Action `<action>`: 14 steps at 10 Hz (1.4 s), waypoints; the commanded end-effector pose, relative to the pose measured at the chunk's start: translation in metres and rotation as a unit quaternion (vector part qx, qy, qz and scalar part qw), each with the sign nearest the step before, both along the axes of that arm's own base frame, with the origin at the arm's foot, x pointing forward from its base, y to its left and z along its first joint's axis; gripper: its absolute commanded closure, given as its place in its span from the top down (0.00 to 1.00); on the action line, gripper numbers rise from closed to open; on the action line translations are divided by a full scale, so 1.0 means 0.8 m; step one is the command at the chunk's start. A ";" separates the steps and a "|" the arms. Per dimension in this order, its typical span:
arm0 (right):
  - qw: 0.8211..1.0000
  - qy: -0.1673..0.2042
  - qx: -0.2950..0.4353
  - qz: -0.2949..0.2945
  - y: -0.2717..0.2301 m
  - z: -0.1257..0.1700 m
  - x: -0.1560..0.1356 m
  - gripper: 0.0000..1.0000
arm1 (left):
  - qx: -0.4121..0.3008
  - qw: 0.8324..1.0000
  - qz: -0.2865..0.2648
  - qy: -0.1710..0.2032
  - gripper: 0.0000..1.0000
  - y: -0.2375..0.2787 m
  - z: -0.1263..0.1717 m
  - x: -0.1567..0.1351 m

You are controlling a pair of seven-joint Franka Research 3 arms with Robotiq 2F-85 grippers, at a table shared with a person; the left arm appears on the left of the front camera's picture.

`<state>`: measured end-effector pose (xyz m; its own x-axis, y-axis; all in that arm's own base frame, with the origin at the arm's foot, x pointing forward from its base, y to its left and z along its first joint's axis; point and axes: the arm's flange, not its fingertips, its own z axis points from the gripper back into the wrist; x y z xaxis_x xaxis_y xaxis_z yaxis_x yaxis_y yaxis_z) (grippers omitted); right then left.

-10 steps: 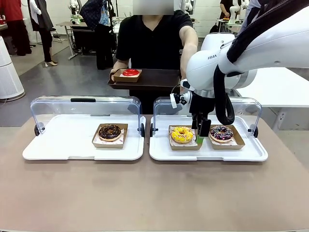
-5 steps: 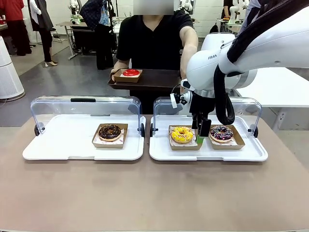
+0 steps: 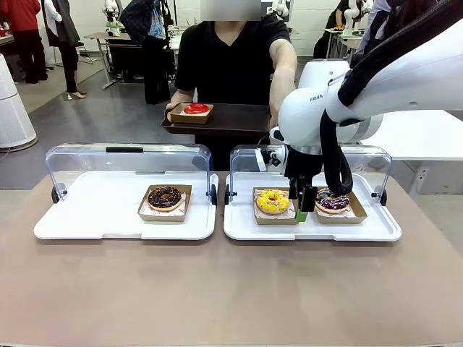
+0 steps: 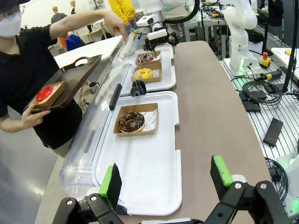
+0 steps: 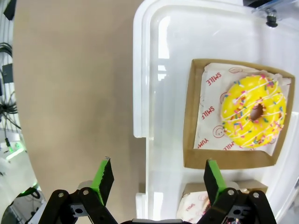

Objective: Provide the desired donut to the person.
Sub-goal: Pick up and lift the Paper togo box containing the Donut pointed at by the person.

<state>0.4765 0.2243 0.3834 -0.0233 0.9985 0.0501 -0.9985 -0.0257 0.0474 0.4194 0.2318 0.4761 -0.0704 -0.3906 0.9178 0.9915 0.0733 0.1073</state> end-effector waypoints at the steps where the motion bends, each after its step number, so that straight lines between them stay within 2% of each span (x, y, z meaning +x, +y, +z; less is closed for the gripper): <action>1: 1.000 -0.027 -0.002 0.000 -0.005 -0.022 0.006 1.00 | -0.002 1.000 0.001 -0.001 1.00 0.000 0.001 -0.002; 5: 1.000 -0.029 -0.003 0.008 -0.006 -0.052 0.023 1.00 | -0.002 1.000 0.001 -0.001 1.00 0.000 0.001 -0.002; 9: 1.000 -0.029 -0.007 0.001 -0.014 -0.060 0.044 1.00 | -0.002 1.000 0.001 -0.001 1.00 0.000 0.001 -0.002; 14: 1.000 -0.022 -0.006 0.001 -0.010 -0.068 0.049 1.00 | -0.002 1.000 0.001 -0.001 1.00 0.000 0.001 -0.002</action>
